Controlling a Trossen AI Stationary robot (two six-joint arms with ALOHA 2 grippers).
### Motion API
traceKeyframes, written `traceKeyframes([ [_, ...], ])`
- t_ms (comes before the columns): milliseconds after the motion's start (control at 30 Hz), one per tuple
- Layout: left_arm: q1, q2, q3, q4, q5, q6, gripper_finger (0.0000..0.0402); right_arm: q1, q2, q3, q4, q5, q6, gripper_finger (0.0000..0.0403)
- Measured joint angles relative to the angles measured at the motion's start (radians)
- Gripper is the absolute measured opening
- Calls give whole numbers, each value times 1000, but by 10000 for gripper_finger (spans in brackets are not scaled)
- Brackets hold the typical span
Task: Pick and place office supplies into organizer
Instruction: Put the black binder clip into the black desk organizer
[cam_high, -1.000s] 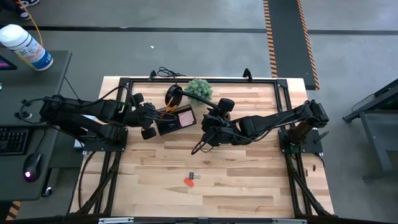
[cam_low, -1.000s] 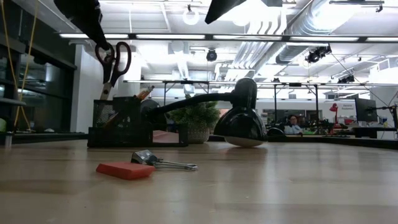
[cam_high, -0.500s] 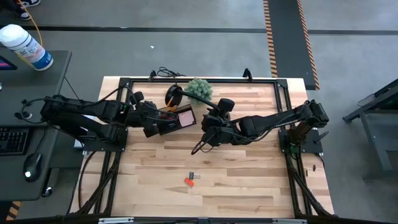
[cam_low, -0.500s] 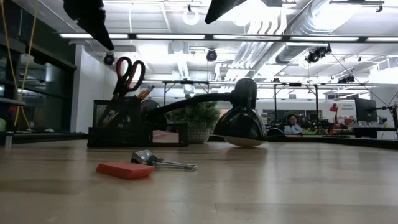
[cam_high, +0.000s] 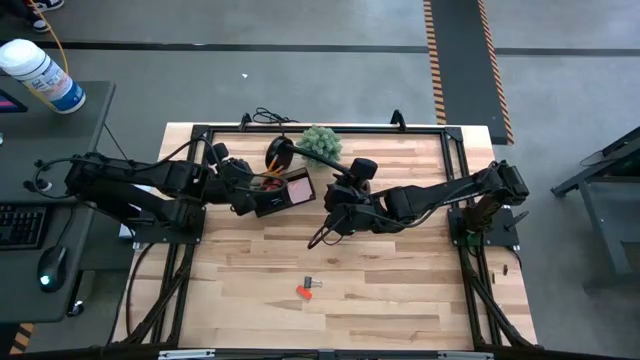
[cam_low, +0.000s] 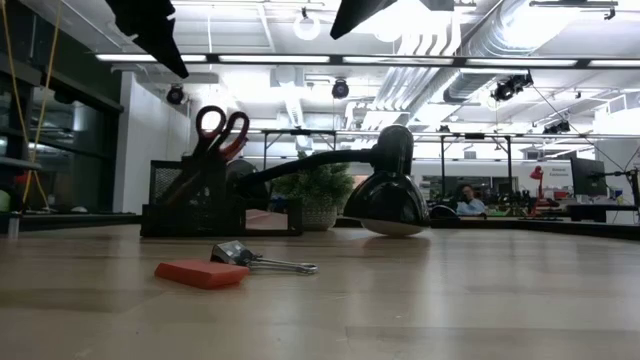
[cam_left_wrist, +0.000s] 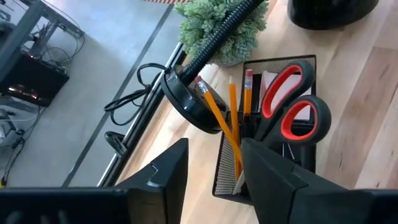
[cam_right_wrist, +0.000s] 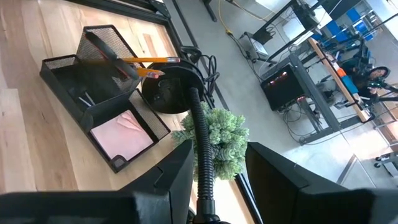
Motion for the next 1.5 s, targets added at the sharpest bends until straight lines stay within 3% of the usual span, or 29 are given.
traceKeyframes([
  [367,-1,0,0,18,11,12,107,0,0,0,-34,1,14,138],
  [567,-3,-5,0,104,259,62,101,28,0,-32,-87,-65,118,138],
  [833,-102,-1,-70,280,346,86,101,109,-2,-224,-63,-21,351,138],
  [1000,-161,0,-153,387,434,50,101,147,-2,-347,124,-118,395,138],
  [1300,-253,0,-275,568,439,-57,101,152,-2,-575,738,-543,245,138],
  [1500,-314,4,-335,649,414,-133,101,175,46,-588,836,-557,217,138],
])
